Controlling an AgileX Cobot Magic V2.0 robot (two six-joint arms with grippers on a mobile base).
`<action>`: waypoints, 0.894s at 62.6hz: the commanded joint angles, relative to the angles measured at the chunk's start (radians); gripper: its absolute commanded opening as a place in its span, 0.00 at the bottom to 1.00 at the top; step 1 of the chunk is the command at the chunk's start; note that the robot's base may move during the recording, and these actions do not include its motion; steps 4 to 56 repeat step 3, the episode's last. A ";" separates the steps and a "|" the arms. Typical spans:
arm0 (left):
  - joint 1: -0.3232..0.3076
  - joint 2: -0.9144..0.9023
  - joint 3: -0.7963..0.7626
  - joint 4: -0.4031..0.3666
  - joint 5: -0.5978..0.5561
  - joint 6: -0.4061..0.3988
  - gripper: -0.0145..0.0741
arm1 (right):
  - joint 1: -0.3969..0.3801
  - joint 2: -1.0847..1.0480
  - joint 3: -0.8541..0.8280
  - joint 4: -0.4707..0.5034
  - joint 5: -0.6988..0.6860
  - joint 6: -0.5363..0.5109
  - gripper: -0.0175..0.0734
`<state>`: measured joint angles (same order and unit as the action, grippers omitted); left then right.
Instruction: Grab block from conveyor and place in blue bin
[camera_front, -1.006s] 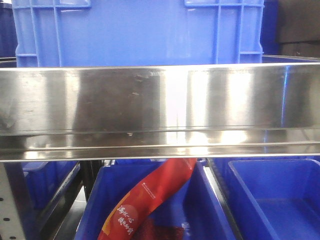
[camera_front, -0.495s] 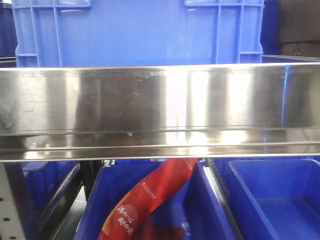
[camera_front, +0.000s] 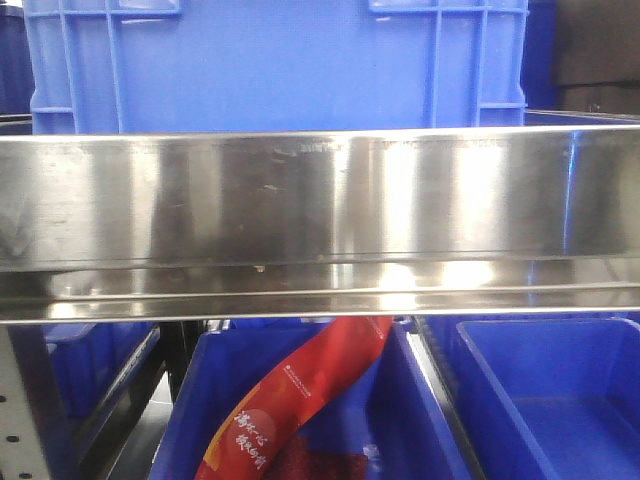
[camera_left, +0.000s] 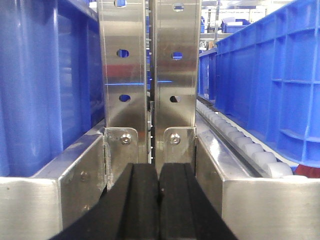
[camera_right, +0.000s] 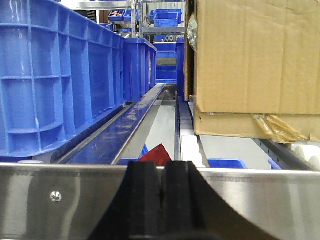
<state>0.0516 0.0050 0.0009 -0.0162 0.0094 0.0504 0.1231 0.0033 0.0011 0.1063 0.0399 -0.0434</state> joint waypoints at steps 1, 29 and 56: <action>-0.004 -0.005 -0.001 -0.005 -0.026 -0.002 0.04 | -0.005 -0.003 -0.001 0.002 -0.024 -0.001 0.01; -0.004 -0.005 -0.001 -0.005 -0.026 -0.002 0.04 | -0.005 -0.003 -0.001 0.002 -0.024 -0.001 0.01; -0.004 -0.005 -0.001 -0.005 -0.026 -0.002 0.04 | -0.005 -0.003 -0.001 0.002 -0.024 -0.001 0.01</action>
